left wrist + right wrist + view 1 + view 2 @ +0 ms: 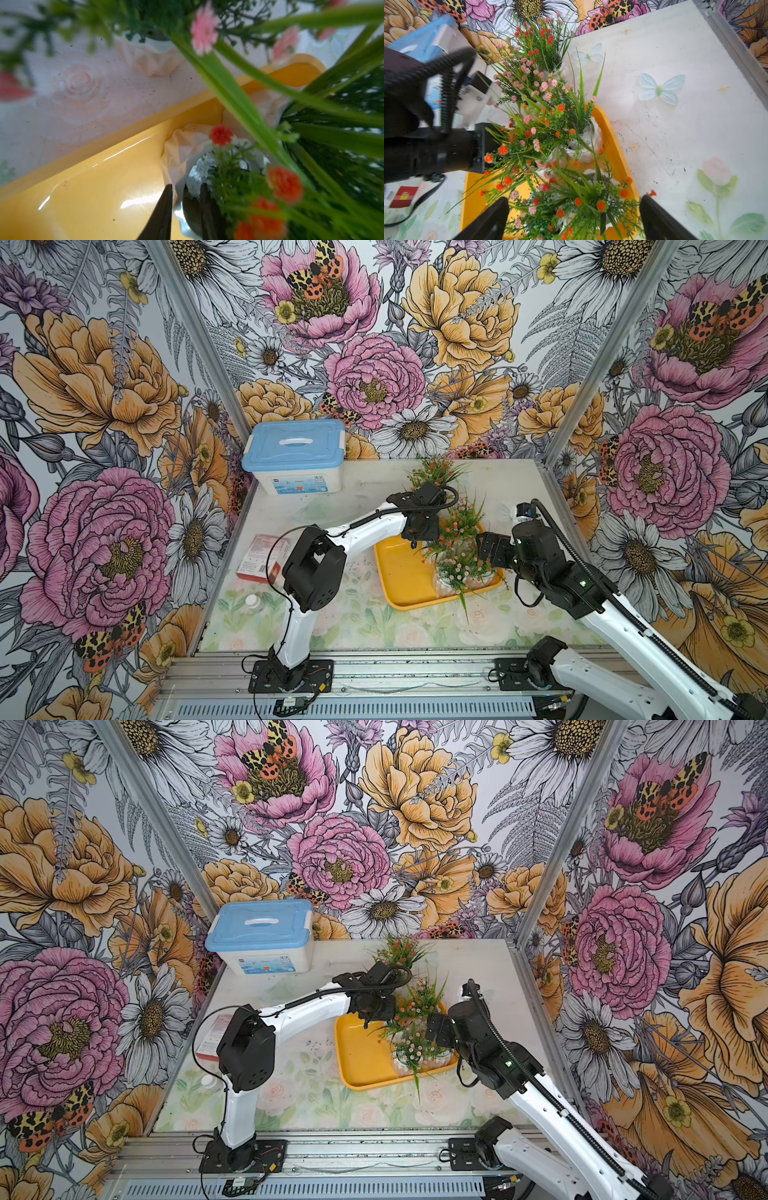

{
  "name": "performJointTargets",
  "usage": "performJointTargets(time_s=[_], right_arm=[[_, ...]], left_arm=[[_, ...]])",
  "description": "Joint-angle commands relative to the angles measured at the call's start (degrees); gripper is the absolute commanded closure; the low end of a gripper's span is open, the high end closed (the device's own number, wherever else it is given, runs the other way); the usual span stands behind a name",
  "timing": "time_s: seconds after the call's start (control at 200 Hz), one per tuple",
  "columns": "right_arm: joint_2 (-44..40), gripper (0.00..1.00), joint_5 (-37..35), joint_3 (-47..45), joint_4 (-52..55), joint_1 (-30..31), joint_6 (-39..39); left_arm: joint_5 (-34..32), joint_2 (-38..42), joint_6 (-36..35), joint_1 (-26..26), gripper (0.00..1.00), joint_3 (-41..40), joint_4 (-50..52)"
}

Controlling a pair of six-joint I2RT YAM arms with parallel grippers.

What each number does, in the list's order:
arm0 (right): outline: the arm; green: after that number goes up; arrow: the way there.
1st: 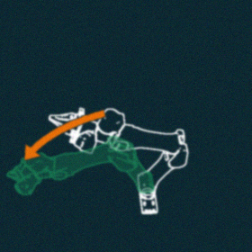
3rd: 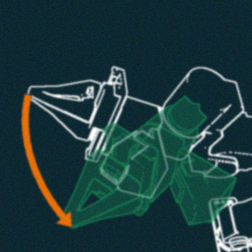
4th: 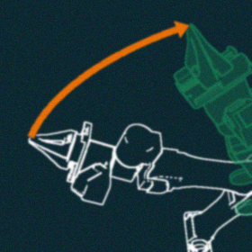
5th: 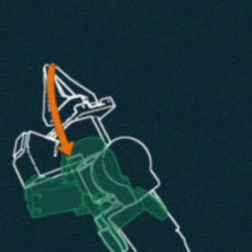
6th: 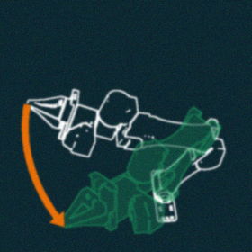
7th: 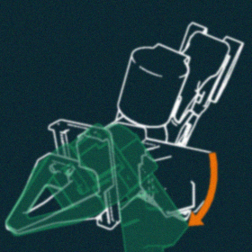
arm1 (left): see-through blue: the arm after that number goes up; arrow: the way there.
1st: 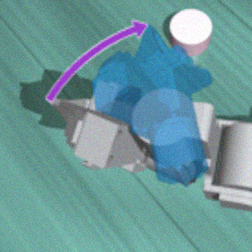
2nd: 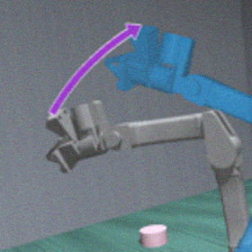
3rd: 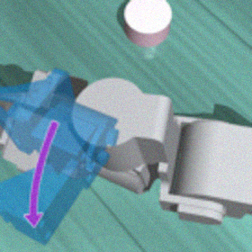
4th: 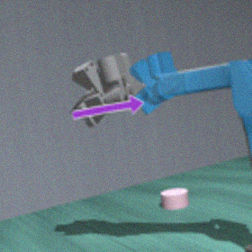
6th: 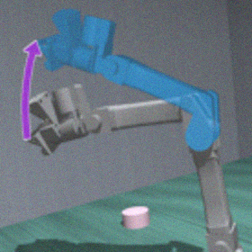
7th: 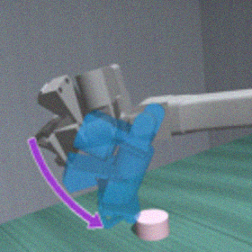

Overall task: Put the potted gypsophila into the storage box
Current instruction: Place the baby's breath potted plant at the storage box, then pick up the baby's breath potted plant from the center of the board.

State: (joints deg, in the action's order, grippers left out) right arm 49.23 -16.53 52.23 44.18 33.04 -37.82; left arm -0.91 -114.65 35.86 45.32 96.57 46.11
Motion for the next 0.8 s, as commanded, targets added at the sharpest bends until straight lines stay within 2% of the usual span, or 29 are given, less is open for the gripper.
performJointTargets(time_s=[0.0,0.21,0.365,0.555,0.715,0.795], right_arm=[[3.04,0.02,-5.04,4.73,-0.28,0.36,2.32],[11.77,0.02,-9.63,11.37,-3.74,0.36,6.27],[17.24,0.02,-9.65,13.51,-11.05,0.38,8.33],[25.56,0.02,-9.88,18.78,-13.93,1.1,8.69],[31.36,0.02,-10.2,22.85,-14.2,2.98,9.41],[33.4,0.02,-10.43,24.46,-14.21,3.51,9.37]], left_arm=[[-2.01,7.37,0.71,-2.82,0.71,-1.8,-1.46],[-0.21,9.71,-1.0,-10.49,0.69,-1.73,-1.46],[4.44,5.21,-2.36,-15.81,0.69,0.71,-1.54],[11.74,-3.66,-4.65,-19.12,0.7,6.69,-1.45],[16.23,-9.55,-6.57,-19.82,0.7,12.68,-1.46],[19.05,-11.8,-7.78,-19.83,0.67,15.66,-1.46]])
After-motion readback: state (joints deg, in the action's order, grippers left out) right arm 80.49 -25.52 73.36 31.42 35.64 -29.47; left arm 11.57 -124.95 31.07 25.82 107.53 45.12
